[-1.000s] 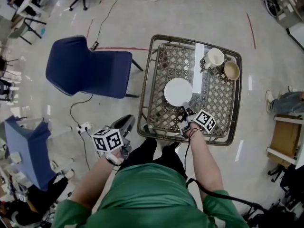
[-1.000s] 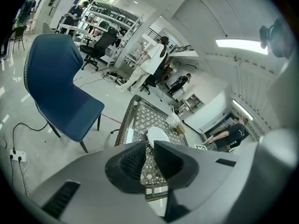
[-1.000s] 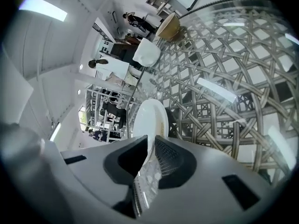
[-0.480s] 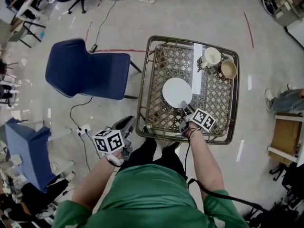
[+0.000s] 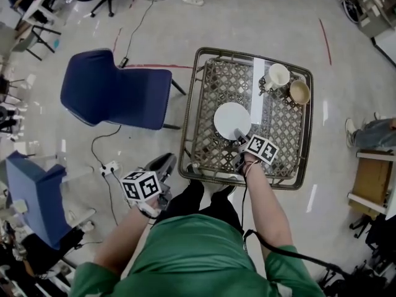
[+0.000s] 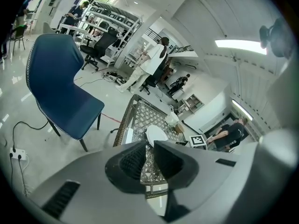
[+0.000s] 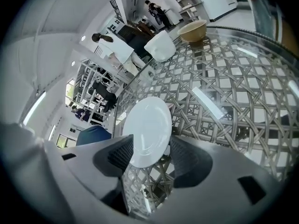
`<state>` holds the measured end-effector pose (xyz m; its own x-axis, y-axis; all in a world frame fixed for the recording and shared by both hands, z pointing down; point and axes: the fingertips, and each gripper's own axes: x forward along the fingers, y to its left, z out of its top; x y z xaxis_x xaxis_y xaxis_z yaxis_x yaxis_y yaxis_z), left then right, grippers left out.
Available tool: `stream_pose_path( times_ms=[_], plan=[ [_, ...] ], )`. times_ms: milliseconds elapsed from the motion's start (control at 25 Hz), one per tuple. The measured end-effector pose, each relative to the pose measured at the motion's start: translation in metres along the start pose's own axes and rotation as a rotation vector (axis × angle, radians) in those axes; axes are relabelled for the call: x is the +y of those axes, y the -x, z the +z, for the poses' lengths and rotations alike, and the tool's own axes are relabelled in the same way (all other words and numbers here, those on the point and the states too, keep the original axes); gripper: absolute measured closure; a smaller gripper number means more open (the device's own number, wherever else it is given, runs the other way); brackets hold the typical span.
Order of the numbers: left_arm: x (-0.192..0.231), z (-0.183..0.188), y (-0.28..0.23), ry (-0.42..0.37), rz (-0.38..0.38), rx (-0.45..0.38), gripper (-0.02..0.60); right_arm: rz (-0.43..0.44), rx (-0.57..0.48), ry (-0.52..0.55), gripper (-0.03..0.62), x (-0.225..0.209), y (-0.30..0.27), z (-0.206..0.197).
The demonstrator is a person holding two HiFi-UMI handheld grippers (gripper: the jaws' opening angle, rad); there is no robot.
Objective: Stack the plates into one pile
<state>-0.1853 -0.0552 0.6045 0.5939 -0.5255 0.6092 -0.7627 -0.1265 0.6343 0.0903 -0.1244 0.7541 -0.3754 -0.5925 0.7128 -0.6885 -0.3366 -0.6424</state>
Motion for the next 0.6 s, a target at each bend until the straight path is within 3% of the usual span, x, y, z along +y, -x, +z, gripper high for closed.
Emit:
stream_pose_path(
  times_ms=[320,600],
  plan=[
    [0.01,0.004,0.004,0.015,0.003,-0.002,0.514,-0.133,0.027,0.122,0.303,0.006,-0.007,-0.001],
    [0.015,0.01,0.008,0.006,-0.008,-0.009,0.514,-0.121,0.044,0.11,0.296,0.012,-0.01,-0.009]
  ],
)
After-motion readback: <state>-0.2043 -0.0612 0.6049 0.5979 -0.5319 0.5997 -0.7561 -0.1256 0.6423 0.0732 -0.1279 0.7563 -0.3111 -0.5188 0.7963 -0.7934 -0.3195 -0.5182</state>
